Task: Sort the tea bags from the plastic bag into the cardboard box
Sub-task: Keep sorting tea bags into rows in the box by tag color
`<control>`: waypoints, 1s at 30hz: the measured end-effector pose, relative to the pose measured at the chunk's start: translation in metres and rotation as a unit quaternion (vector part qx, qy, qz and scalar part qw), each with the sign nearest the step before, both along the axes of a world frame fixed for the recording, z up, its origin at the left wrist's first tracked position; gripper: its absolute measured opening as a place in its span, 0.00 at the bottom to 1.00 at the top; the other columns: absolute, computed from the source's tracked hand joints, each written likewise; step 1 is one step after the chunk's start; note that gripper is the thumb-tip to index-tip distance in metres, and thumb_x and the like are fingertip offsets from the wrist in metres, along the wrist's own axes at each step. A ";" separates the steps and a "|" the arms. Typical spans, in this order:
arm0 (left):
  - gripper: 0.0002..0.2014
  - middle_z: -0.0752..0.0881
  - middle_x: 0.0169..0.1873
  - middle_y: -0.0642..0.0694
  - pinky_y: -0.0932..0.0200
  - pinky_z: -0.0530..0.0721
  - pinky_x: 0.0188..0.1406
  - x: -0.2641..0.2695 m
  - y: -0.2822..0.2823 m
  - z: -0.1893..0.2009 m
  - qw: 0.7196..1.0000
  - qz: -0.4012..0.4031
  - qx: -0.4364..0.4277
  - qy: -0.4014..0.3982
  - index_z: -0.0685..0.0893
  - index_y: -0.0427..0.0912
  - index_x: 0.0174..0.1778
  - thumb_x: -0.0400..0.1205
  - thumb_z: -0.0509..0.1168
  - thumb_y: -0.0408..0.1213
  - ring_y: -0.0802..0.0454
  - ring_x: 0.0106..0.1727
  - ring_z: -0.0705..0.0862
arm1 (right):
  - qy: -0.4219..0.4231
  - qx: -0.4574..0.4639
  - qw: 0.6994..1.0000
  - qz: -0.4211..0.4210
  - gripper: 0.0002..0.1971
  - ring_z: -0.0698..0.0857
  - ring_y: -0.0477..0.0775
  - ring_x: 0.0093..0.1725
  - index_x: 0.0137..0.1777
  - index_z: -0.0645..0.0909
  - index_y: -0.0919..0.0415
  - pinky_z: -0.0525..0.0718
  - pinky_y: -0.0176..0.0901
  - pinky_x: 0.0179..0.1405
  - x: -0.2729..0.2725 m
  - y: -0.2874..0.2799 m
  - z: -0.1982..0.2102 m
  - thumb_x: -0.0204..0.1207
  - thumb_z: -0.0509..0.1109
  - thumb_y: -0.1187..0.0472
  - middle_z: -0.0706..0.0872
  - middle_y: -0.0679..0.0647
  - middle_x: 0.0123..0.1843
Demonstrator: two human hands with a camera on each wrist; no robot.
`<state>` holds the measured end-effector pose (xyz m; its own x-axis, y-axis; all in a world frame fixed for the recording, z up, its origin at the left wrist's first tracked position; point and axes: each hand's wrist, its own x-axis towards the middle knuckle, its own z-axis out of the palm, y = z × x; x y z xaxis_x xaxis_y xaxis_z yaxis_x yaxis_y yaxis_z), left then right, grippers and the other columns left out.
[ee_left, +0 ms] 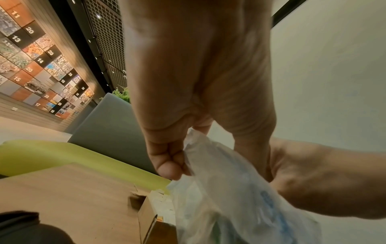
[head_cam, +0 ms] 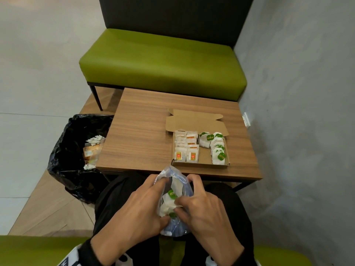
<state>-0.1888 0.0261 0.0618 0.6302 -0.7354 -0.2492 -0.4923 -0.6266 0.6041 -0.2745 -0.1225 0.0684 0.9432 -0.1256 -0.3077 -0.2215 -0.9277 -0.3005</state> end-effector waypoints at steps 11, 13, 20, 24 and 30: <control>0.44 0.66 0.67 0.64 0.75 0.68 0.60 0.000 -0.005 0.003 1.000 -0.004 0.008 0.006 0.59 0.58 0.82 0.73 0.76 0.50 0.63 0.67 0.73 | 0.017 -0.005 1.000 -0.024 0.16 0.68 0.46 0.75 0.66 0.81 0.44 0.79 0.45 0.59 -0.002 -0.004 0.000 0.85 0.60 0.42 0.54 0.43 0.81; 0.44 0.66 0.66 0.64 0.75 0.69 0.60 0.001 -0.005 0.003 1.000 -0.002 0.009 0.002 0.59 0.59 0.82 0.73 0.77 0.51 0.63 0.66 0.74 | 0.011 0.006 0.999 -0.030 0.15 0.65 0.46 0.77 0.66 0.81 0.44 0.78 0.47 0.61 -0.002 -0.005 -0.001 0.85 0.61 0.43 0.54 0.40 0.82; 0.46 0.65 0.69 0.64 0.74 0.66 0.63 0.004 -0.005 0.000 1.000 0.005 0.015 -0.003 0.59 0.55 0.83 0.72 0.77 0.52 0.61 0.69 0.73 | -0.124 0.129 0.979 -0.095 0.08 0.65 0.37 0.78 0.50 0.87 0.43 0.79 0.51 0.66 -0.006 -0.018 -0.014 0.81 0.68 0.45 0.62 0.31 0.81; 0.45 0.66 0.71 0.63 0.71 0.70 0.66 0.010 -0.002 -0.002 1.000 0.019 0.013 -0.010 0.61 0.57 0.82 0.72 0.77 0.53 0.59 0.70 0.75 | -0.196 0.226 0.945 -0.132 0.07 0.76 0.33 0.68 0.46 0.88 0.46 0.85 0.48 0.59 -0.004 -0.027 -0.012 0.80 0.71 0.47 0.74 0.28 0.70; 0.43 0.67 0.75 0.57 0.62 0.72 0.69 0.027 -0.004 -0.002 0.998 0.040 0.050 -0.029 0.61 0.52 0.83 0.74 0.74 0.53 0.52 0.73 0.75 | -0.283 0.301 0.892 -0.182 0.06 0.85 0.41 0.60 0.41 0.88 0.49 0.88 0.46 0.51 0.000 -0.037 -0.001 0.79 0.74 0.57 0.85 0.36 0.57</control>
